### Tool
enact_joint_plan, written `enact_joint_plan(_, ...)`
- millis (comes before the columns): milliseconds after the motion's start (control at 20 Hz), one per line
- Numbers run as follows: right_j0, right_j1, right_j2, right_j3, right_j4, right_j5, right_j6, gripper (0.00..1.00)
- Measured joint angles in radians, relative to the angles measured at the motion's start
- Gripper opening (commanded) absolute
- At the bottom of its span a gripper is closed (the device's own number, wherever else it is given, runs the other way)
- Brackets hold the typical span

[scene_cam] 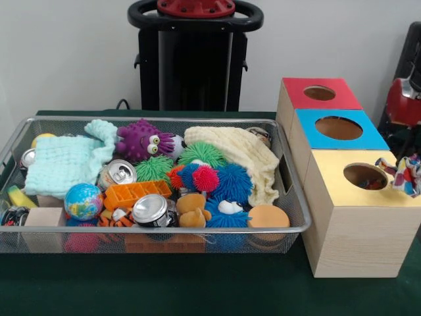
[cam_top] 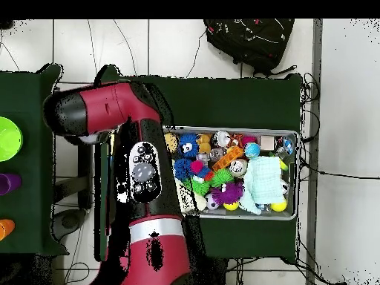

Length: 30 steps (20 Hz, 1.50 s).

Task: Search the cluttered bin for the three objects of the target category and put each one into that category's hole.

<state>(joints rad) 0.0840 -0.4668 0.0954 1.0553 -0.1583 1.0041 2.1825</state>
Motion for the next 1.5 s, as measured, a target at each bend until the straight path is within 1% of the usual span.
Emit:
enact_joint_plan(250, 0.003, -0.026, -0.023, 0.103, 0.022, -0.126, 0.023, 0.0)
enact_joint_plan(300, 0.004, -0.039, -0.034, 0.145, 0.028, -0.175, 0.026, 0.0)
enact_joint_plan(450, 0.004, -0.058, -0.051, 0.192, 0.036, -0.227, 0.026, 0.0)
enact_joint_plan(550, 0.003, -0.072, -0.065, 0.225, 0.04, -0.251, 0.026, 0.0)
enact_joint_plan(800, 0.003, -0.088, -0.094, 0.283, 0.052, -0.257, 0.026, 0.0)
enact_joint_plan(1000, 0.002, -0.086, -0.105, 0.297, 0.065, -0.283, 0.026, 0.0)
enact_joint_plan(1250, 0.001, -0.069, -0.107, 0.297, 0.08, -0.342, 0.026, 0.0)
enact_joint_plan(1500, 0.004, -0.046, -0.109, 0.297, 0.099, -0.355, 0.026, 0.0)
